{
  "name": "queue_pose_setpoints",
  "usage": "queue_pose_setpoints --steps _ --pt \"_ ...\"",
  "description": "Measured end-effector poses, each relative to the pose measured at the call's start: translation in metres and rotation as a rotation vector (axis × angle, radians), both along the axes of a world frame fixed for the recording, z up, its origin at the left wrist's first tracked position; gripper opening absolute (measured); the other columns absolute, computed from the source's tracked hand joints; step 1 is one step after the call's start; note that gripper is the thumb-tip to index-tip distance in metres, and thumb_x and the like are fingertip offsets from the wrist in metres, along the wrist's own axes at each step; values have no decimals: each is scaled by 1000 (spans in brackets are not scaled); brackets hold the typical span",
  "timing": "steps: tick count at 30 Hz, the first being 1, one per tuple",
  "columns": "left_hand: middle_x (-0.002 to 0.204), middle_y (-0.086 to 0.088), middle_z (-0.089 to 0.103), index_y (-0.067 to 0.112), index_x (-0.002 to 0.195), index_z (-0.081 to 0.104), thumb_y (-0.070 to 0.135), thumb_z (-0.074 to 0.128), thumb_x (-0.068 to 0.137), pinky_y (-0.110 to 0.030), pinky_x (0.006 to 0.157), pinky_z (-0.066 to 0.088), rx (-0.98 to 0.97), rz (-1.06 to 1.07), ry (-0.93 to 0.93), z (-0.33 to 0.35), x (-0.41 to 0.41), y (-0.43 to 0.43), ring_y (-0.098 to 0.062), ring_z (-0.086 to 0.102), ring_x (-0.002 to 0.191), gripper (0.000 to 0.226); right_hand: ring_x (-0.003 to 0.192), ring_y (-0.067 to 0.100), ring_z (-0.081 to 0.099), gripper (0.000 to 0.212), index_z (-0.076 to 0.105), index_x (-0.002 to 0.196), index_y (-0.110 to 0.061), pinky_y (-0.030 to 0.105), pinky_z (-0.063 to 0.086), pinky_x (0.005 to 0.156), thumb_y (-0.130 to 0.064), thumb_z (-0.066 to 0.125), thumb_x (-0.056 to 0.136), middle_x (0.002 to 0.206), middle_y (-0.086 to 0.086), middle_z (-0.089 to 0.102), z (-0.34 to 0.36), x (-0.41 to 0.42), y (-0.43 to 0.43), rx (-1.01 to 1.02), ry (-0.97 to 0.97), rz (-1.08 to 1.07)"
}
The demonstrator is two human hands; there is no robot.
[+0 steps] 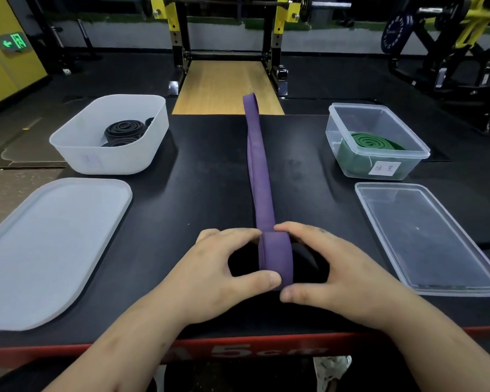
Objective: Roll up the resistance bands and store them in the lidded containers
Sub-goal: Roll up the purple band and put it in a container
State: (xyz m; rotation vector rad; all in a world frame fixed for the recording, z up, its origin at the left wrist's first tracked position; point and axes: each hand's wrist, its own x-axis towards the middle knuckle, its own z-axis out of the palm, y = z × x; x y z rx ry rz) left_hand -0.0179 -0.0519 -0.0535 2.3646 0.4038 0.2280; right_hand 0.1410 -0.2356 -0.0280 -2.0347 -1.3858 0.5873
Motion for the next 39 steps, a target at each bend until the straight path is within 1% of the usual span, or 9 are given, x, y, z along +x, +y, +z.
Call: queue_pose_setpoints --steps 3,7,11,16,21,25,30,35,39 --pt "124 53 43 63 124 46 81 63 65 -16 100 36 -21 -14 17 0 0 0 8 35 131 64 136 -11 44 85 43 142 -60 28 39 116 -53 88 70 142 -33 51 -10 4 0 41 10 -9" --pt "129 43 47 55 138 45 70 82 62 -19 104 38 -31 -27 5 0 -3 0 6 37 133 86 132 1 54 76 48 142 -51 35 46 110 -52 86 76 138 -23 60 -12 6 -1 74 47 22" --pt "125 35 52 47 127 58 73 75 62 -13 98 38 4 -35 -33 -3 -5 -3 3 43 129 73 129 4 56 63 54 133 -50 32 47 106 -57 78 76 130 -23 62 -19 4 -1 124 15 33" --pt "124 34 52 51 127 56 79 71 64 -21 102 40 14 -42 -39 -3 -2 -3 1 45 128 70 138 -7 43 77 43 140 -60 14 36 111 -59 80 73 142 -33 49 -19 8 -6 128 23 40" --pt "128 41 46 55 136 46 68 83 61 -18 104 38 15 -34 -13 0 -3 -3 7 39 131 84 139 -4 45 74 43 145 -58 33 39 116 -63 73 78 143 -29 53 -22 10 0 130 70 13" --pt "123 32 54 50 128 55 72 77 62 -24 103 44 0 -33 -39 -1 -2 -5 0 46 127 73 143 -9 37 91 34 144 -69 31 34 119 -66 84 67 148 -37 45 -21 12 -4 75 59 60" --pt "136 34 48 50 143 44 71 81 60 -30 110 42 -34 -53 -37 -1 -5 -1 2 45 134 93 138 -4 46 77 45 143 -59 37 40 117 -63 80 74 143 -29 55 -23 11 2 119 91 23" --pt "126 38 53 57 123 50 75 74 60 -17 102 40 -21 -18 -71 -1 -4 -2 7 48 126 70 144 -7 35 96 28 147 -68 35 35 121 -71 80 67 148 -35 46 -23 11 -1 48 54 59" --pt "130 33 53 51 130 54 72 77 63 -29 107 44 -43 -50 -66 -1 -5 -2 1 48 130 74 138 0 46 84 40 141 -67 33 39 116 -67 81 67 138 -27 55 -23 10 0 94 66 64"
